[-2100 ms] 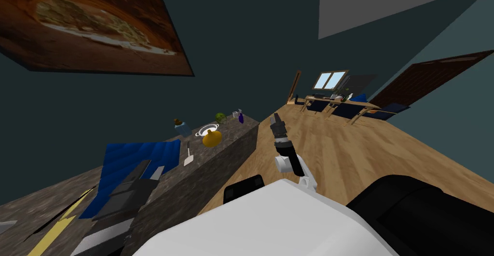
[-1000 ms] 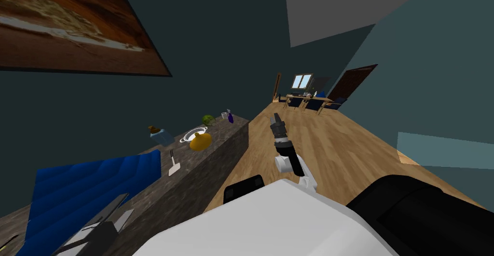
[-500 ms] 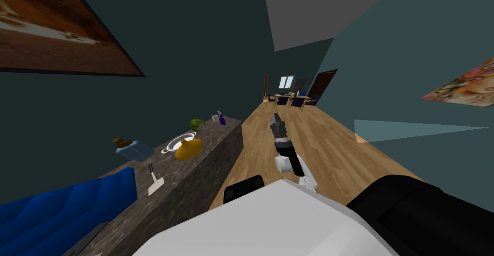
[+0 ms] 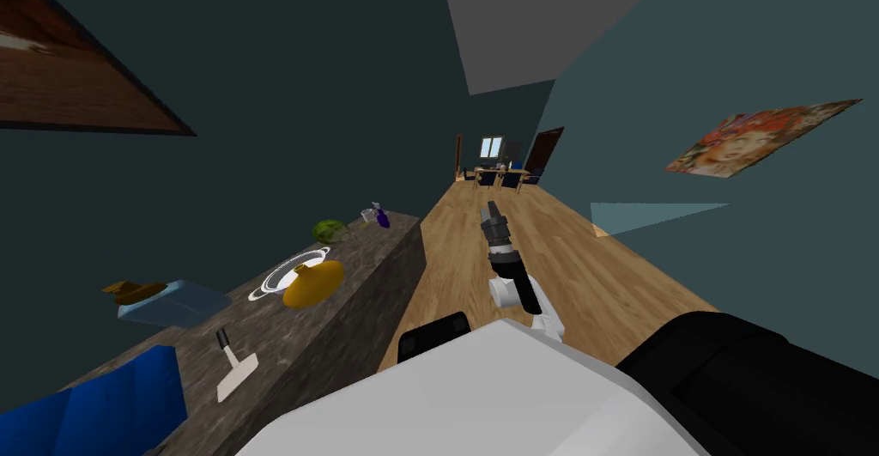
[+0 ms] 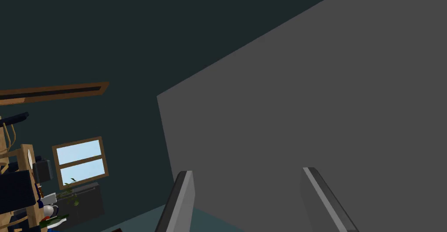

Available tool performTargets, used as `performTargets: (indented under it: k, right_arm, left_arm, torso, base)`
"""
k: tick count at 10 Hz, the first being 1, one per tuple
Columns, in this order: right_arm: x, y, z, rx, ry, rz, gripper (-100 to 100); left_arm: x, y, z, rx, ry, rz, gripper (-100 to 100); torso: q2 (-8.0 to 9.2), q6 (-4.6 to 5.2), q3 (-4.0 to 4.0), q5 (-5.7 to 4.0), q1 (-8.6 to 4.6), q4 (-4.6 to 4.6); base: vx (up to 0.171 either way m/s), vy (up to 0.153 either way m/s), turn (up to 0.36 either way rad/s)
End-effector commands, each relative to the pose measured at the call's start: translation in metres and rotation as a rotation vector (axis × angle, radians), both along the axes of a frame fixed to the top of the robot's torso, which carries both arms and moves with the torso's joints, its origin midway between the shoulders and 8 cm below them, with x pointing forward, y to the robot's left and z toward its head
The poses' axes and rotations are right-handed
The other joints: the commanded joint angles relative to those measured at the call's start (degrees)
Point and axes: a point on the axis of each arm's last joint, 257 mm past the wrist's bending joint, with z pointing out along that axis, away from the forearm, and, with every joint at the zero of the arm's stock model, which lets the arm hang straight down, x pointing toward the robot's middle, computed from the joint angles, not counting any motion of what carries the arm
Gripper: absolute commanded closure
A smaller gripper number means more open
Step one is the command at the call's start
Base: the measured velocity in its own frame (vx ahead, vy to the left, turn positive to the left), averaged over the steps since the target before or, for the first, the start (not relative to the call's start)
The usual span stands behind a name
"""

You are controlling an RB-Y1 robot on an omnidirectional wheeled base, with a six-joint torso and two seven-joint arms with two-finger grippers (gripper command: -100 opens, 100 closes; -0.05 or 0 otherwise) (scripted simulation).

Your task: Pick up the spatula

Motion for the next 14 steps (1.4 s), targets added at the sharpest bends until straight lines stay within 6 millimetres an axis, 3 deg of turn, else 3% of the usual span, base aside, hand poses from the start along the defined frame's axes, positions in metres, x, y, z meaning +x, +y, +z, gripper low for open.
performTargets:
  k: [1, 4, 6, 7, 10, 11, 14]
  right_arm:
    - [0.000, 0.000, 0.000, 0.000, 0.000, 0.000, 0]
    - [0.000, 0.000, 0.000, 0.000, 0.000, 0.000, 0]
    - [0.000, 0.000, 0.000, 0.000, 0.000, 0.000, 0]
    - [0.000, 0.000, 0.000, 0.000, 0.000, 0.000, 0]
    - [0.000, 0.000, 0.000, 0.000, 0.000, 0.000, 0]
    - [0.000, 0.000, 0.000, 0.000, 0.000, 0.000, 0]
    - [0.000, 0.000, 0.000, 0.000, 0.000, 0.000, 0]
  left_arm:
    - [-0.024, 0.010, -0.014, -0.004, 0.097, 0.028, -100]
    - [-0.043, 0.016, -0.023, -0.003, 0.171, 0.050, -100]
    - [-0.077, 0.021, -0.038, -0.011, 0.291, 0.078, -100]
    - [-0.080, 0.023, -0.039, -0.007, 0.302, 0.087, -100]
    - [-0.133, 0.028, -0.057, -0.016, 0.481, 0.134, -100]
    - [-0.135, 0.029, -0.057, -0.013, 0.489, 0.140, -100]
    - [-0.186, 0.030, -0.066, -0.018, 0.655, 0.183, -100]
  torso:
    - [0.00, 0.00, 0.00, 0.00, 0.00, 0.00]
    - [-0.06, 0.00, -0.03, 0.01, 0.04, -0.01]
    - [-0.03, -0.02, -0.02, 0.01, 0.04, 0.00]
    - [-0.10, 0.00, -0.06, 0.03, 0.10, -0.02]
    - [-0.16, -0.02, -0.09, 0.05, 0.18, -0.03]
    - [-0.20, -0.01, -0.12, 0.06, 0.25, -0.04]
    - [-0.16, -0.03, -0.09, 0.03, 0.14, -0.04]
  base:
    - [0.063, 0.037, -0.419]
    - [0.039, 0.039, -0.204]
    - [0.048, 0.049, -0.328]
    - [0.056, 0.058, -0.198]
    - [0.061, 0.077, -0.386]
    - [0.055, 0.079, -0.133]
    - [0.048, 0.085, -0.327]
